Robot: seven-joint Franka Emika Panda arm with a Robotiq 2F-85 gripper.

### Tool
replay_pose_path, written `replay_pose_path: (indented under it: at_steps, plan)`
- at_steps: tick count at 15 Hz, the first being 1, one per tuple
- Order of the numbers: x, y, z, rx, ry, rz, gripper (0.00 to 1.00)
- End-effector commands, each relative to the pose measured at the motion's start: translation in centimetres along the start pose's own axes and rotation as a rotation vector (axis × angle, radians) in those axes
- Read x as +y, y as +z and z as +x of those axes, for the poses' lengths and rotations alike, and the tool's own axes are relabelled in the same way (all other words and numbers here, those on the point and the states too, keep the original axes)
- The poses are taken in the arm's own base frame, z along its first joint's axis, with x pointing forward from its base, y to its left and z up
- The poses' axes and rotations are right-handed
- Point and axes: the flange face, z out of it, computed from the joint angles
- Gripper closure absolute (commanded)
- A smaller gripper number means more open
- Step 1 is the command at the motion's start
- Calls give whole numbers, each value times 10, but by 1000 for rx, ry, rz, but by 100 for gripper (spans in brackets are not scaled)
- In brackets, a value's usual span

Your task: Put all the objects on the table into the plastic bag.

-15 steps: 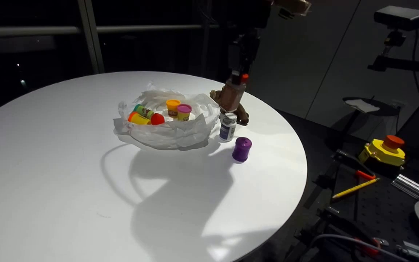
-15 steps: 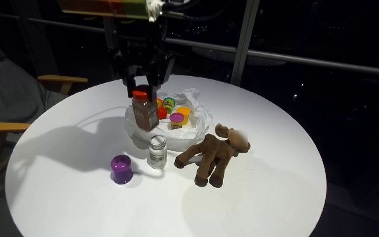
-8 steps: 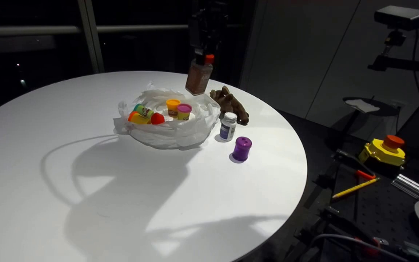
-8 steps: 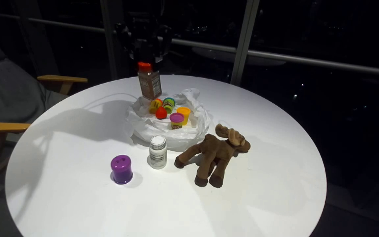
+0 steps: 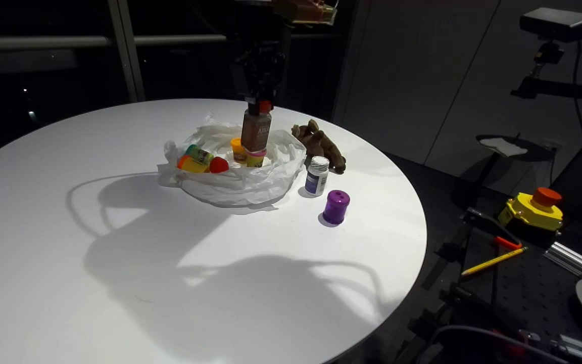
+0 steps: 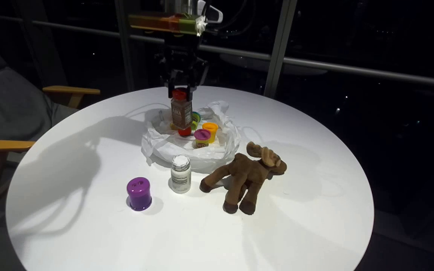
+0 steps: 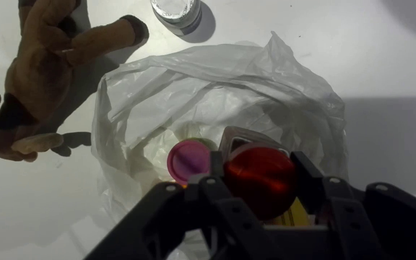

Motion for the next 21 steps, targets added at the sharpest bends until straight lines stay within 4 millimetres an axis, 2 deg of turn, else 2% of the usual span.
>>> replay_pose_path:
  at_steps: [1,4,8,13,16,21]
  plan:
    - [3,18,23,-42,-15,32,76]
    - [3,38,28,-71,-26,74,76]
    - [10,43,34,-87,-38,84,76]
    - [27,45,48,-35,-29,-15,76]
    - [38,54,51,-52,-30,-50,76]
    - [42,64,51,-89,-40,-54,76]
